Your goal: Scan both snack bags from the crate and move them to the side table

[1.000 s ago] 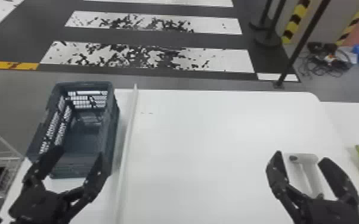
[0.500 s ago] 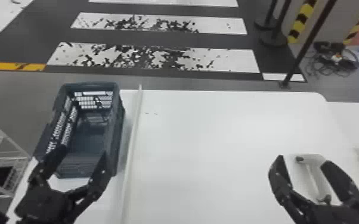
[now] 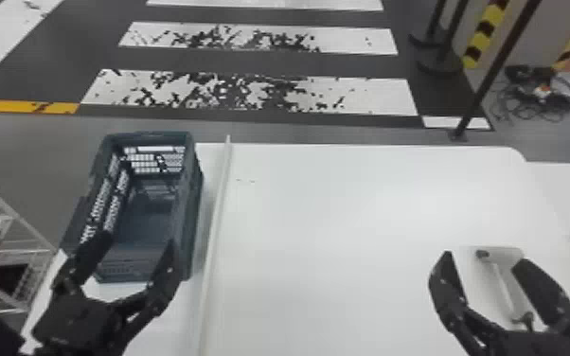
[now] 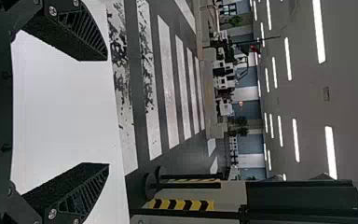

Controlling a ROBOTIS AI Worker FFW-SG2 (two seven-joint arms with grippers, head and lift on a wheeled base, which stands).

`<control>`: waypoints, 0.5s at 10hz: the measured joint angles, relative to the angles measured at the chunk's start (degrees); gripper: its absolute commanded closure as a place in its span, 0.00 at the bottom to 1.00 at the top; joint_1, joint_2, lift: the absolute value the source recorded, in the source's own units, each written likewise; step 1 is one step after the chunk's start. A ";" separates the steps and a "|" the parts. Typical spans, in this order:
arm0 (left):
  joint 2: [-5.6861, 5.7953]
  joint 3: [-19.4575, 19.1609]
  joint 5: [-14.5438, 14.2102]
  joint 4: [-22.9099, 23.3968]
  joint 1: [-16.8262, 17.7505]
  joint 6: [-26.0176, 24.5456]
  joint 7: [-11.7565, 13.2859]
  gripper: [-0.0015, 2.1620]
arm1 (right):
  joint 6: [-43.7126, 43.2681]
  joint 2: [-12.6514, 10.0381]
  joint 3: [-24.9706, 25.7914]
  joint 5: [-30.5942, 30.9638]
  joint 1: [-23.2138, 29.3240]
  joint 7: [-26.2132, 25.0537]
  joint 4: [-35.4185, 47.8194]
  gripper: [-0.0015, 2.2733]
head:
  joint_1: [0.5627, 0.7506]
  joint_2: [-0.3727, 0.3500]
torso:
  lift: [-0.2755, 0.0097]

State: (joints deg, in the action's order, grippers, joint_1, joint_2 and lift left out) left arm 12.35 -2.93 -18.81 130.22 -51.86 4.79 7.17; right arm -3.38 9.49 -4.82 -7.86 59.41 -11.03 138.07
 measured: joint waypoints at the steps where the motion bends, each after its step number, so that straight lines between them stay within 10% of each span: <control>1: -0.04 0.07 0.00 0.52 0.00 -1.42 -1.11 0.03 | 0.00 0.00 -0.03 0.10 0.00 -0.03 -0.06 0.06 | 0.70 0.53 | 0.86; 5: -0.14 0.19 0.00 1.18 -0.12 -2.78 -1.55 0.03 | 0.12 0.27 -0.13 0.27 0.10 0.82 -0.14 0.06 | 0.70 0.54 | 0.86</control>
State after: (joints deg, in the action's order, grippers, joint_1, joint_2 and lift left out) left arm 12.21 -2.74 -18.81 131.41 -51.98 2.01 5.62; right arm -3.26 9.76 -4.96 -7.60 59.51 -10.20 137.93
